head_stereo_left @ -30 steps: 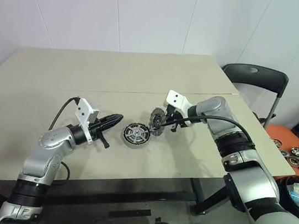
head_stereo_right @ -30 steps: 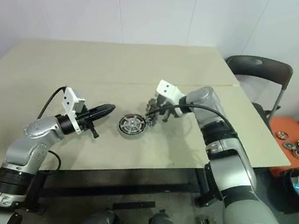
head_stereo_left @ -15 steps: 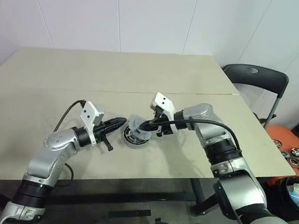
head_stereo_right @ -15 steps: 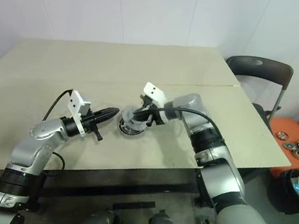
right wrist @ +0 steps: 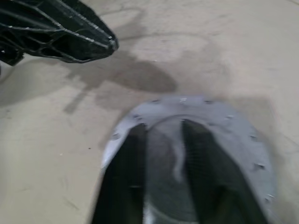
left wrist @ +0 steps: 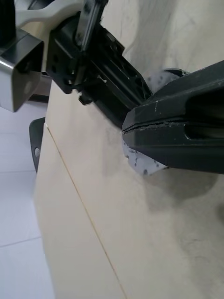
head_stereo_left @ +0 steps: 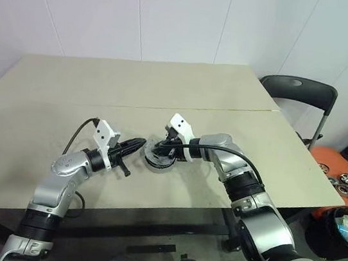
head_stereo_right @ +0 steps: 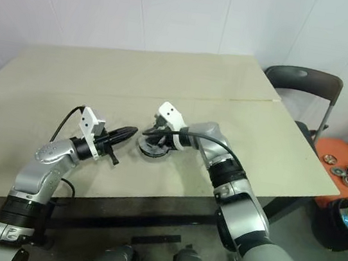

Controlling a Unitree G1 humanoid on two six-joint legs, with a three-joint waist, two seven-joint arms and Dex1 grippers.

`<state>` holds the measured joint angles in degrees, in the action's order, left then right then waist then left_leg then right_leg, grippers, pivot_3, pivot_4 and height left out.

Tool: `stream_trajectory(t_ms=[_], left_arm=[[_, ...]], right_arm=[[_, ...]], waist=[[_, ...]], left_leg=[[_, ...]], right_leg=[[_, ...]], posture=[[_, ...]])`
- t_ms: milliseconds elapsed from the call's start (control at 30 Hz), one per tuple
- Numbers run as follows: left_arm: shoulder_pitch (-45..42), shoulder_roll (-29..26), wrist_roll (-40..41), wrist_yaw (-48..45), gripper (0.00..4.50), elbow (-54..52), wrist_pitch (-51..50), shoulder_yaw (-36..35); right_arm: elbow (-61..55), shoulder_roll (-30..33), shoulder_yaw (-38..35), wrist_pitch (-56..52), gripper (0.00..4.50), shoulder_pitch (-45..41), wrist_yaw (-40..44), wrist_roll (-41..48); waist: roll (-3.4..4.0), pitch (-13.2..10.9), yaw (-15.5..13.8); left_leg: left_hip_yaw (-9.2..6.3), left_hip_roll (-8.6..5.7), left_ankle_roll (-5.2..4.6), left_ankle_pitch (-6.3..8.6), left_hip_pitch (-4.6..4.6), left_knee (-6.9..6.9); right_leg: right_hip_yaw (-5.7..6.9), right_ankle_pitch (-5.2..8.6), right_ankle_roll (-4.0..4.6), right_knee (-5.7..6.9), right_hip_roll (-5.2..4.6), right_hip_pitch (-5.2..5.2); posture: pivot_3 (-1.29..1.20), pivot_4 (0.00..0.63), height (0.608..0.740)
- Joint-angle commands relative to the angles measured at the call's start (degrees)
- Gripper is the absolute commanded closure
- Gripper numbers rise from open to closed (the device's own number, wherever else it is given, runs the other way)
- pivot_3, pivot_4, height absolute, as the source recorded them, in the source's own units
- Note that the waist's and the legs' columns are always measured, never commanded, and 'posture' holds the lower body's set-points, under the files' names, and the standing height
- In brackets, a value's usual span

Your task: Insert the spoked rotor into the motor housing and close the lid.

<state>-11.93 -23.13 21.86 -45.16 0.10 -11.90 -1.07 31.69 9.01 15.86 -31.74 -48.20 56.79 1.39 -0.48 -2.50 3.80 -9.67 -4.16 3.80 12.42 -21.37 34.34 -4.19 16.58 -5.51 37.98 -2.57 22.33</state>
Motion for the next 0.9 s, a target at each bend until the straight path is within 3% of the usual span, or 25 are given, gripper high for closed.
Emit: stream_trajectory(t_ms=[33,133,233,900], left_arm=[[-1.09,-0.28,-0.18,-0.41,4.5,-0.31,1.43,-0.62],[-1.21,-0.31,-0.38,-0.54,4.5,0.22,1.62,-0.65],[-1.19,-0.37,-0.44,-0.61,4.5,0.45,1.76,-0.83],[-0.84,-0.56,-0.85,-0.62,4.5,0.58,1.83,-0.6]], right_arm=[[-0.88,-0.09,-1.08,1.07,1.94,0.19,-1.01,1.1],[-1.55,0.08,-0.56,0.56,0.84,0.89,-0.19,1.38],[-2.63,0.78,0.96,0.79,0.02,2.04,0.72,0.74],[-0.34,-0.68,2.63,7.03,0.02,5.48,-7.43,-2.88]], waist=[[0.0,0.0,0.03],[0.0,0.0,0.12],[-0.01,0.01,0.11],[-0.05,0.04,0.09]], left_leg=[[0.0,0.0,0.0,0.0,0.0,0.0],[0.01,0.01,0.0,0.0,0.0,0.0],[0.0,0.01,0.0,0.0,0.02,0.0],[0.0,0.02,0.0,0.0,0.08,0.02]], right_leg=[[0.0,0.0,0.0,0.0,0.0,0.0],[0.0,0.0,0.0,0.0,0.0,0.0],[0.0,0.0,0.0,0.0,0.01,-0.02],[0.0,0.0,0.0,0.01,0.02,-0.1]], posture=[[0.0,0.0,0.74],[0.0,0.0,0.74],[0.0,0.0,0.74],[0.0,0.0,0.74]])
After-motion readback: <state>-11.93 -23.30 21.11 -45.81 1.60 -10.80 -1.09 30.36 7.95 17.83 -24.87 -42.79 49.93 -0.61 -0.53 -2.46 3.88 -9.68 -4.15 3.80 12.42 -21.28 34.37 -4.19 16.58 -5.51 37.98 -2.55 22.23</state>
